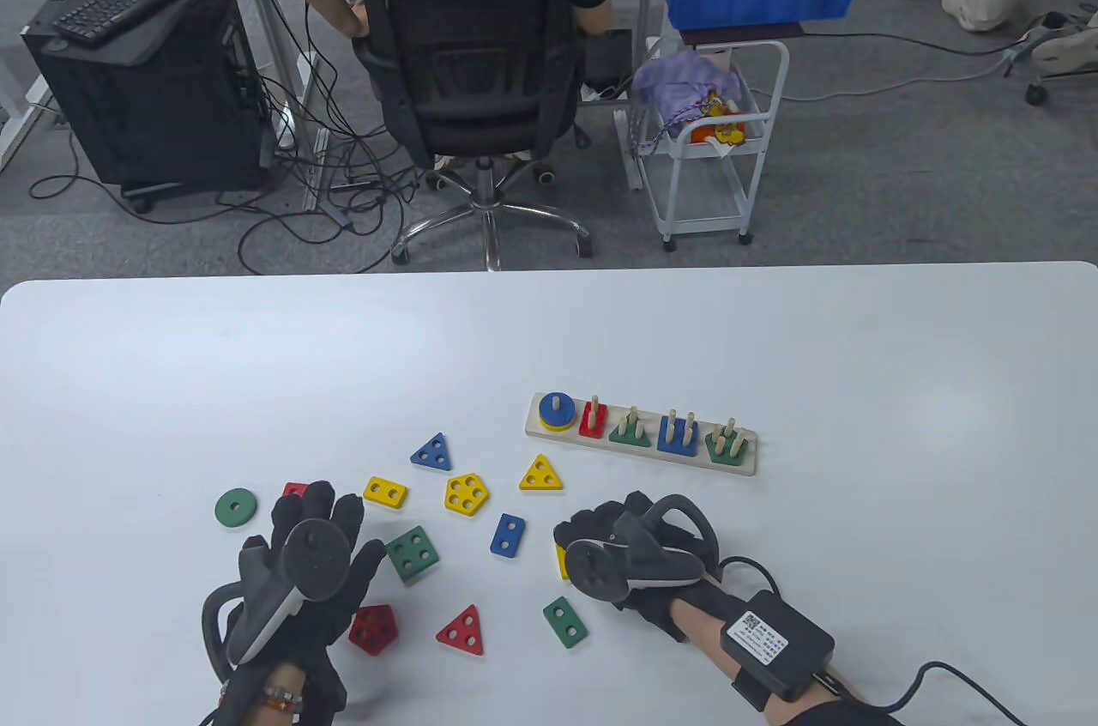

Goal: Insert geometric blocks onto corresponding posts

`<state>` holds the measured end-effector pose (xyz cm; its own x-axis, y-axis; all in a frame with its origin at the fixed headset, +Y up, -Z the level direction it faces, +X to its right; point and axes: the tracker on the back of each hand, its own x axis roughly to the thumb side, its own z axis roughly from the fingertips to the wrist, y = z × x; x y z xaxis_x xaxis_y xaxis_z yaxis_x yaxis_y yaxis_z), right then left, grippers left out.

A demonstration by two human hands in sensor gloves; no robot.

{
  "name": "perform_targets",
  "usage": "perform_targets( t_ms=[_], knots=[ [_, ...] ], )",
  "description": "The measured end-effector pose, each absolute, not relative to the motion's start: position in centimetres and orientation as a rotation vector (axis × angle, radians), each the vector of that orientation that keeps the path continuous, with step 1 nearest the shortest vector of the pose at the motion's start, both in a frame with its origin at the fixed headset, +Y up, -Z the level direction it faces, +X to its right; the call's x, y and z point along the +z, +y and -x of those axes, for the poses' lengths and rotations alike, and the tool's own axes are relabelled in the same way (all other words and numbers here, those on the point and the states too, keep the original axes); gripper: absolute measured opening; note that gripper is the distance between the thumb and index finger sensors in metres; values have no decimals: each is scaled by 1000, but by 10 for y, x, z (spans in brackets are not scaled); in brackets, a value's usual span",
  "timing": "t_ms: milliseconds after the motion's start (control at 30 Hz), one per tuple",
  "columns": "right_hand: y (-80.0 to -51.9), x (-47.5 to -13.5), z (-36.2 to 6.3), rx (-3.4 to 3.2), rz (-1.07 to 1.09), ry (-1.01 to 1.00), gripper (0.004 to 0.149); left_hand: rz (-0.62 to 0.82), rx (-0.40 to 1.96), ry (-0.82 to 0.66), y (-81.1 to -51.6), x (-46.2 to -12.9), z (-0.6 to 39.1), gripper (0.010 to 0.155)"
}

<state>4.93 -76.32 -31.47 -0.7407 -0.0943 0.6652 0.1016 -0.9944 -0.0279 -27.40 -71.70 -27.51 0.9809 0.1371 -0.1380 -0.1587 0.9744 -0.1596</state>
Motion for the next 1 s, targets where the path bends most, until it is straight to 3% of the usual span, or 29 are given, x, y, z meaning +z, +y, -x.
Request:
perform_targets(
  t_ms=[300,533,733,1000],
  knots=[
    [-737,-323,-78,-2968,976,144,61,170,150,125,-717,-275,274,71],
    [-705,-367,-116,-3033,601,145,61,171,149,127,-717,-275,274,71],
    [-708,-403,-139,-3074,276,80,61,176,147,130,-717,-275,274,71],
    [-720,-417,-145,-3090,188,21,61,181,147,132,-717,-275,274,71]
  ],
)
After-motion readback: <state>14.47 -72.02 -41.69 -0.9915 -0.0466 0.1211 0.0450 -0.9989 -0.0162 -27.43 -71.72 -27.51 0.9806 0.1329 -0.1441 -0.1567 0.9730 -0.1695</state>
